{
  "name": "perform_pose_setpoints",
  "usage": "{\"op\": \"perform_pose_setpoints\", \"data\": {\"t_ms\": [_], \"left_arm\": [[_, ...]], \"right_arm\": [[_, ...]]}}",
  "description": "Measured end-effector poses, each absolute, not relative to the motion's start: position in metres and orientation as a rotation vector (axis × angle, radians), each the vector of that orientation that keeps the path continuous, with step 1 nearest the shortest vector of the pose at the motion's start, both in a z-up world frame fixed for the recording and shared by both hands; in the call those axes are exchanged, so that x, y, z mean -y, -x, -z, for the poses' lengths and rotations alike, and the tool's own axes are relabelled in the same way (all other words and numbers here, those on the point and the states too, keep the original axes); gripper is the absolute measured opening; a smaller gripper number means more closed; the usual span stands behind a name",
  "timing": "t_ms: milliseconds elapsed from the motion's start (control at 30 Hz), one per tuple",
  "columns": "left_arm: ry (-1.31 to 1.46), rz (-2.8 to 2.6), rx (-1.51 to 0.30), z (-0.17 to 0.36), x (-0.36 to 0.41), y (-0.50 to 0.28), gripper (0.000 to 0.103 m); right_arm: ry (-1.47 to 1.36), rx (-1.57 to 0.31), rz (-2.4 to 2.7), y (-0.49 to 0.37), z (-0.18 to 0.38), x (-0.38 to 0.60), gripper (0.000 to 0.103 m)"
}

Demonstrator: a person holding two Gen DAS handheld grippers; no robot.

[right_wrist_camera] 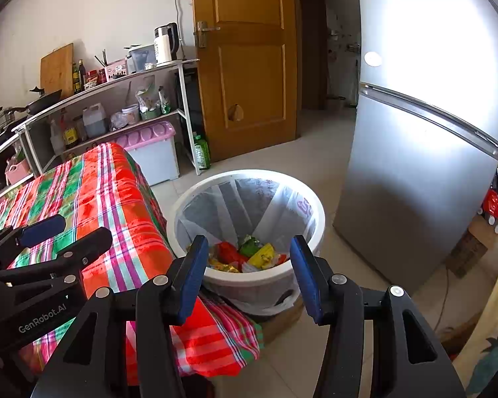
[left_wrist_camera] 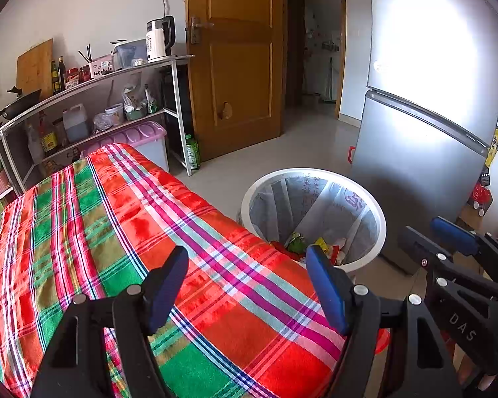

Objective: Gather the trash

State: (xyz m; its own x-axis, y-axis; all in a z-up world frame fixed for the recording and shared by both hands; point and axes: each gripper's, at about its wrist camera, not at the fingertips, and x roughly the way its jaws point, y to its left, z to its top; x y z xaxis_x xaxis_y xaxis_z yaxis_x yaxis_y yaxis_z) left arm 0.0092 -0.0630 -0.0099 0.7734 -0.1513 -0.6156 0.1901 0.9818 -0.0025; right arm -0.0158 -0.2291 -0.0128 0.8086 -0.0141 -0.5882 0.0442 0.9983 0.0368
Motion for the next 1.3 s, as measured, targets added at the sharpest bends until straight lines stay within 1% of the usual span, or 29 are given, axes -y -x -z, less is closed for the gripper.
{"op": "perform_pose_setpoints", "data": {"t_ms": [567,800,1300], "left_arm": [[-0.057,0.191,-0.668,0.0122,0.0622,-0.0093,0.075],[-0.048,0.192,-0.670,0.0121,0.0594,-0.0095,0.078],[-0.050,0.201,-0.671,0.0128,0.0608,-0.0091,0.079]], "right_arm": [[-0.048,-0.629,0.031,0.0148,0.0123,0.2287,0.052],[-0.049,-0.629,0.030,0.0149,0.0120,0.2281,0.052],[-0.050,-0.628,0.030,0.0147,0.0115,0.2279,0.052]]}}
